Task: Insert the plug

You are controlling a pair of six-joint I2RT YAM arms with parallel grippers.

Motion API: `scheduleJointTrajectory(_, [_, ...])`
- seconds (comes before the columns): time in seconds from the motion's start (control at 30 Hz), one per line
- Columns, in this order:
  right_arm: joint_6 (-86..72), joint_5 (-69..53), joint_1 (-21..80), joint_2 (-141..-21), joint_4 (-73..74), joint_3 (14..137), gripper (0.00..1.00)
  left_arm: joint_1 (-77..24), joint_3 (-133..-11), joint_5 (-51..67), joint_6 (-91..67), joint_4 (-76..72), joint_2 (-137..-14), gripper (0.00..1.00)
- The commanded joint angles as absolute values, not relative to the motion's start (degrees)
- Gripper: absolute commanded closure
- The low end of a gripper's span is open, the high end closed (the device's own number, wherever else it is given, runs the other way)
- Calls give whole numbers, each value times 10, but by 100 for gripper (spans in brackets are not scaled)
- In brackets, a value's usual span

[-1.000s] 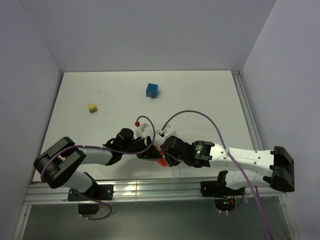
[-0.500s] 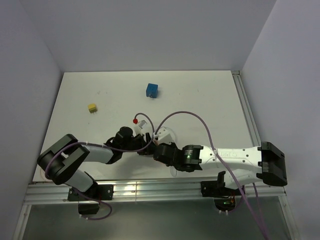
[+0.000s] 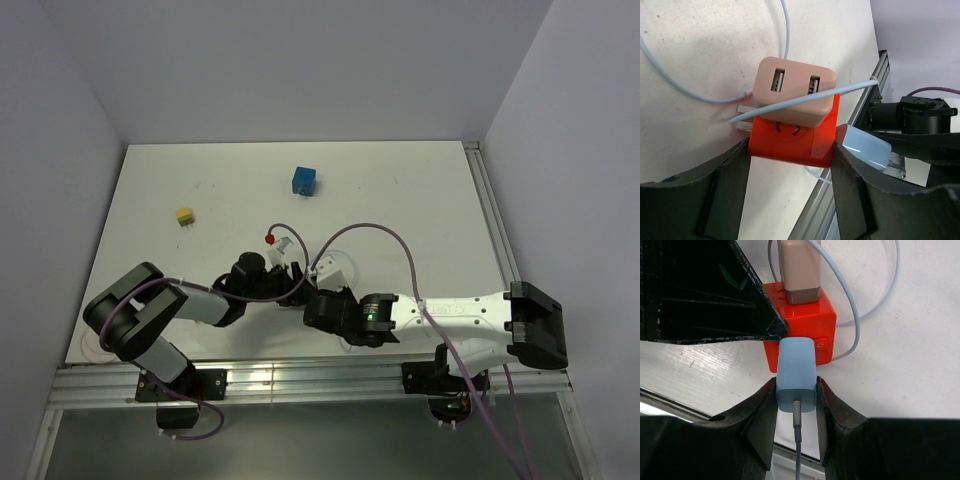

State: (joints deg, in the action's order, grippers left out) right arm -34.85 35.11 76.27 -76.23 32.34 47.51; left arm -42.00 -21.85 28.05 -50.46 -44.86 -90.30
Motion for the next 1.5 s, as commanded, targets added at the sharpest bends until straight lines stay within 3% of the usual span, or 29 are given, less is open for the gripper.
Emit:
scheduleJointTrajectory(0.0, [-368,298,741,-798,266,441,100,-432,-204,308,-476,-350,-940,100])
scheduleJointTrajectory(0.4, [-350,314,703,-755,298,493,100,-431,-207,316,-474,-332,-918,99])
scheduleJointTrajectory(0.47, [-346,307,696,-749,291,482,100,-432,-209,297,-464,-308,-891,92])
scheduleJointTrajectory(0.5, [-348,303,695,-748,288,478,100,-432,-209,274,-454,-284,-881,82])
scheduleJointTrajectory(0.6, [-352,300,694,-746,290,473,100,-432,-202,261,-448,-270,-846,65])
scheduleJointTrajectory(0.83, [-352,287,694,-722,287,456,100,-432,-195,294,-453,-307,-849,53])
scheduleJointTrajectory(0.9, [-352,287,694,-714,290,454,100,-432,-197,300,-451,-320,-860,43])
scheduleJointTrajectory(1.17, [-354,280,695,-686,295,434,100,-431,-181,313,-458,-365,-864,38])
scheduleJointTrajectory(1.3, [-359,278,695,-680,298,427,100,-431,-175,313,-454,-377,-850,27])
scheduleJointTrajectory(1.47, [-362,278,696,-672,299,418,100,-431,-171,315,-458,-384,-838,23])
